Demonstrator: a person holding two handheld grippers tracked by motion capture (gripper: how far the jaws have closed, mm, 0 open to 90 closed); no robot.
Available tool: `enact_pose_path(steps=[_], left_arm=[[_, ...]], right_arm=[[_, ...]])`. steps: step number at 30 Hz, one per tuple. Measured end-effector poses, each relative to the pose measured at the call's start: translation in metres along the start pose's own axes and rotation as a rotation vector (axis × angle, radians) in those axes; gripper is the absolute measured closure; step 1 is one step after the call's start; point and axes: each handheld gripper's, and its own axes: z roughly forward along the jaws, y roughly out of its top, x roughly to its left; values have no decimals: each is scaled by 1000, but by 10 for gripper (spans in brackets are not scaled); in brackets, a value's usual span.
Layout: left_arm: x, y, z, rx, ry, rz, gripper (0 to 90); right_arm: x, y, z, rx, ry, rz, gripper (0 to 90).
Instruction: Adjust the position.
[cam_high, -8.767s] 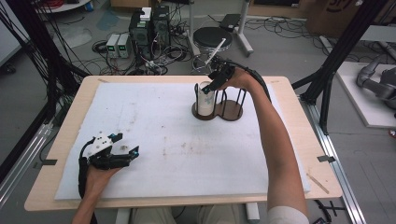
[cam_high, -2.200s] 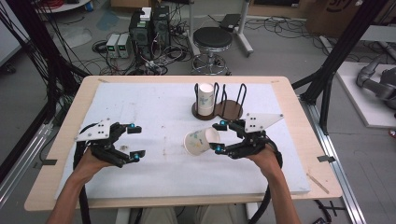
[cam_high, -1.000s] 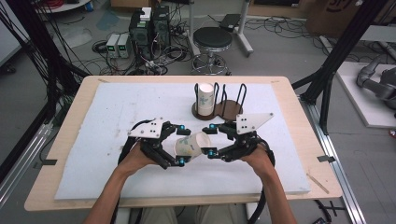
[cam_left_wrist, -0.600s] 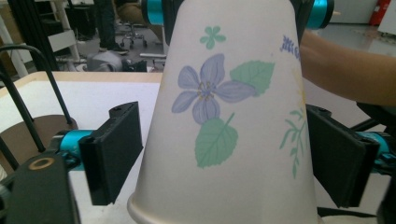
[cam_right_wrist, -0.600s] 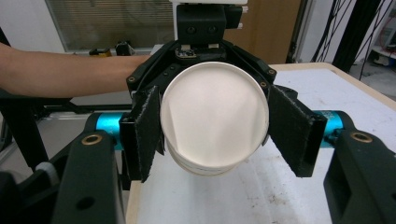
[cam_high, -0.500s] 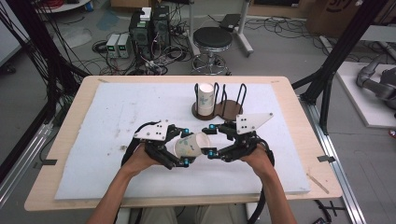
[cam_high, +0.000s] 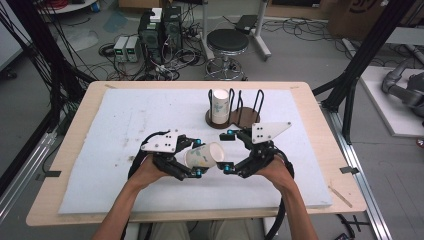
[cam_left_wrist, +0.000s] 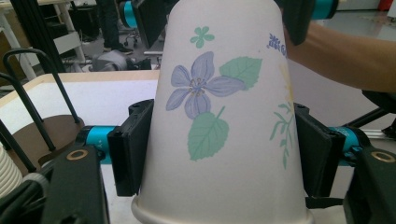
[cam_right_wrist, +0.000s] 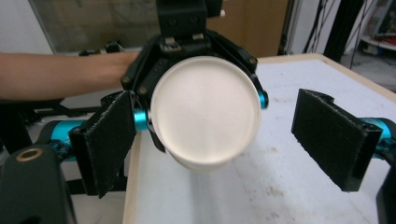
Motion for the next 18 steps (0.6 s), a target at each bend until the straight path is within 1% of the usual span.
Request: enact_pose_path(steps=[2, 4, 6, 7, 8, 9, 11, 15, 17, 18], left_arm=[[-1, -1, -1, 7, 2, 1, 304], [-1, -1, -1, 15, 1, -1, 303], [-2, 0, -2, 23, 12, 0, 303], [-2, 1, -4, 32, 14, 3, 303], [-3, 2, -5, 44, 14, -4, 303], [-4, 4, -6, 74, 14, -1, 303], [-4, 9, -8, 160, 15, 18, 303], [-3, 20, -10, 307, -7, 7, 301], [-3, 25, -9, 390, -15, 16, 300], [-2, 27, -9, 424, -21, 15, 300]], right_arm=[[1, -1, -1, 8, 8, 1, 142], [1, -1, -1, 18, -4, -2, 142], [2, -2, -1, 32, -15, -8, 142], [2, -1, -1, 51, -24, -11, 142], [3, -1, -1, 68, -27, -20, 142], [4, 0, -1, 87, -28, -26, 142], [7, 1, 0, 138, -27, -48, 143], [9, 5, 6, 256, -25, -77, 145], [9, 7, 10, 306, -18, -78, 149], [8, 8, 12, 334, -17, -85, 149]])
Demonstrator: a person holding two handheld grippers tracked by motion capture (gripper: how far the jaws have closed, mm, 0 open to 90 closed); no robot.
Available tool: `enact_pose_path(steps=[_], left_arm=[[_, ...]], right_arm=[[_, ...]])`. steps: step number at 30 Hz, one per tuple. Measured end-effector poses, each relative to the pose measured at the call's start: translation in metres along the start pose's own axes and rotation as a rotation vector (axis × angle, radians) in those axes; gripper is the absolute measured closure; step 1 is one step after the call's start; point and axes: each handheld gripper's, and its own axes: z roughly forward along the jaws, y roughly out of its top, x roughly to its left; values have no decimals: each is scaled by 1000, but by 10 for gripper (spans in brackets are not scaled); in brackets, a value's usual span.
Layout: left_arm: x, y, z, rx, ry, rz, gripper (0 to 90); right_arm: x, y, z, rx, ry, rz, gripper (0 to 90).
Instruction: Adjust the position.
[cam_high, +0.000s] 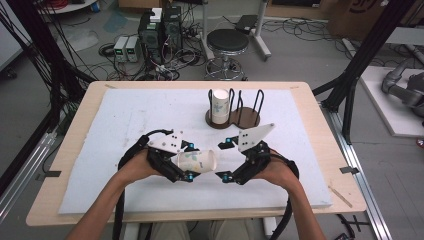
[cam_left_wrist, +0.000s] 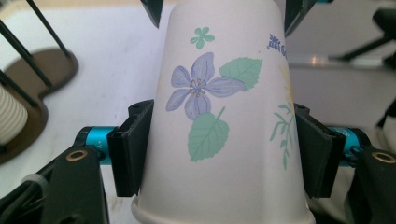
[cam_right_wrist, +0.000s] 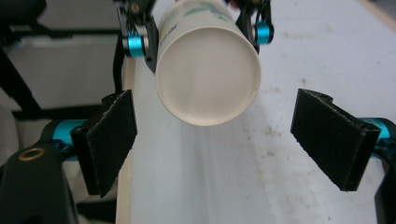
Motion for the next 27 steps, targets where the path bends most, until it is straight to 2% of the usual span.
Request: enact_pose_path(steps=[2, 5, 7, 12, 17, 20, 27], left_arm=[[1, 4, -1, 61, 2, -2, 300], [3, 7, -3, 119, 3, -7, 300], [4, 10, -4, 170, -1, 7, 300], [7, 14, -6, 234, -3, -3, 298], [8, 15, -4, 278, -4, -17, 299], [8, 17, 0, 297, -10, -11, 299], [8, 25, 14, 330, -21, 1, 299]], right_arm=[[-1, 4, 4, 64, 3, -10, 150], [-1, 9, 10, 159, 13, -29, 151], [-1, 12, 14, 214, 17, -40, 155], [-3, 18, 20, 318, 18, -55, 161], [-6, 20, 25, 366, 19, -61, 165], [-6, 22, 29, 411, 13, -53, 167], [-4, 28, 39, 422, 32, -70, 167]])
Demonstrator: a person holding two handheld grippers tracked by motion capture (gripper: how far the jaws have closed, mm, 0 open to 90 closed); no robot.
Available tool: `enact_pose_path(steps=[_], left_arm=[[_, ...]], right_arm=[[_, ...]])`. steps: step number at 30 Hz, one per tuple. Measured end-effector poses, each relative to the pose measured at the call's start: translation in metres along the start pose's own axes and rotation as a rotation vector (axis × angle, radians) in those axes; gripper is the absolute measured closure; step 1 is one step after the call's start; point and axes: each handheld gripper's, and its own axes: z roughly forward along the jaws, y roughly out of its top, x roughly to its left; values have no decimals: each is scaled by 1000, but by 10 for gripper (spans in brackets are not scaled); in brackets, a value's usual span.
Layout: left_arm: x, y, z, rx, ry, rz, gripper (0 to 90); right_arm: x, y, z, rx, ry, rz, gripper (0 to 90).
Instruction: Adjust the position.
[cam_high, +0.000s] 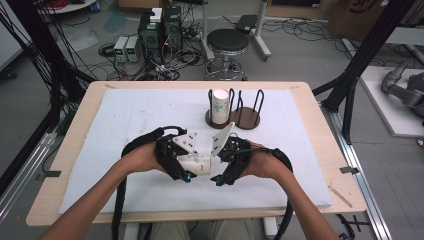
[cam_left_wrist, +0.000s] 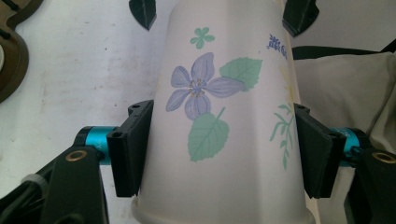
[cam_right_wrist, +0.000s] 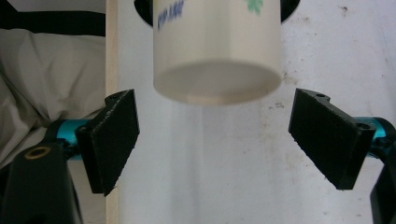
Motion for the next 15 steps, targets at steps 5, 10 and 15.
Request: enact_pose_path(steps=[5, 10, 15], left_arm=[[1, 4, 5, 11, -6, 6, 299], [1, 4, 7, 11, -5, -3, 299], [2, 4, 8, 18, -5, 3, 299]], right_arm=[[0, 3, 2, 0, 0, -2, 167], [0, 4, 3, 1, 8, -8, 230], [0, 5, 5, 2, 21, -14, 244]])
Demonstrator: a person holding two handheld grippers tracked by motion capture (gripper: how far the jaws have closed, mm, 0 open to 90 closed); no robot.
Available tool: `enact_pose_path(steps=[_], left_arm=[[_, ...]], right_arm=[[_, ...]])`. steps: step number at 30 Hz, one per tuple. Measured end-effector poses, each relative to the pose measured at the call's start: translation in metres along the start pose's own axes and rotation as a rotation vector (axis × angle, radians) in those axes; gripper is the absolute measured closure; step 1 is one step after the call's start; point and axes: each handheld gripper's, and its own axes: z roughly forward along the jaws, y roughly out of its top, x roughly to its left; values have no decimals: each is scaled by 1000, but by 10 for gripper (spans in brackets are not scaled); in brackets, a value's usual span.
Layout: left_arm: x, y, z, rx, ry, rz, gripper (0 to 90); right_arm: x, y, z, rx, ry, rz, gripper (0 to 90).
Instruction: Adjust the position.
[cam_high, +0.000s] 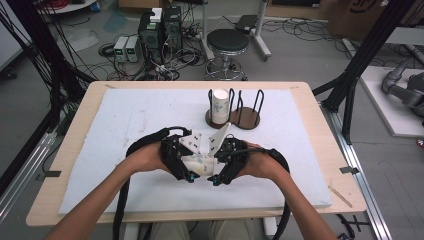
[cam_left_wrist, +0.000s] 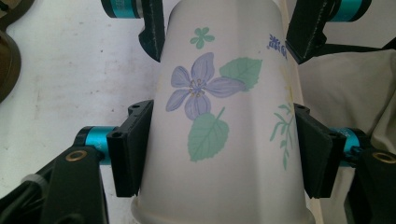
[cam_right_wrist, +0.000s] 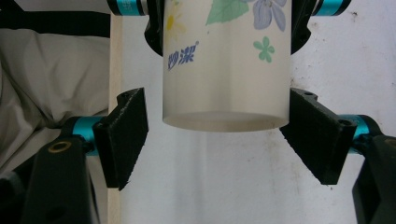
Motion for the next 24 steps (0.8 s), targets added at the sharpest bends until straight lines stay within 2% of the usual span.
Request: enact_pose_path(steps=[3, 5, 6, 10, 16, 17, 19, 21, 24], left_arm=[[0, 0, 2, 10, -1, 4, 296], [-1, 0, 3, 14, -11, 8, 296], [-1, 1, 3, 19, -9, 14, 296], [-1, 0, 4, 2, -13, -2, 298], [-1, -1, 5, 3, -18, -1, 295], [-1, -1, 5, 7, -33, -11, 288], [0, -2, 5, 12, -61, -37, 236], [1, -2, 4, -14, -56, -48, 124], [2, -2, -3, -73, -63, -60, 100]], right_arm=[[0, 1, 2, -6, 4, -1, 260], [1, 2, 3, 5, -13, -5, 349], [1, 2, 3, 12, -16, -4, 358], [1, 2, 3, 17, -13, -1, 368], [0, 1, 2, 18, -10, -1, 376], [0, 1, 2, 20, -7, -3, 376], [1, 1, 3, 21, 10, -7, 376], [2, 2, 4, 29, 7, -9, 376], [1, 0, 4, 25, 8, -7, 376]])
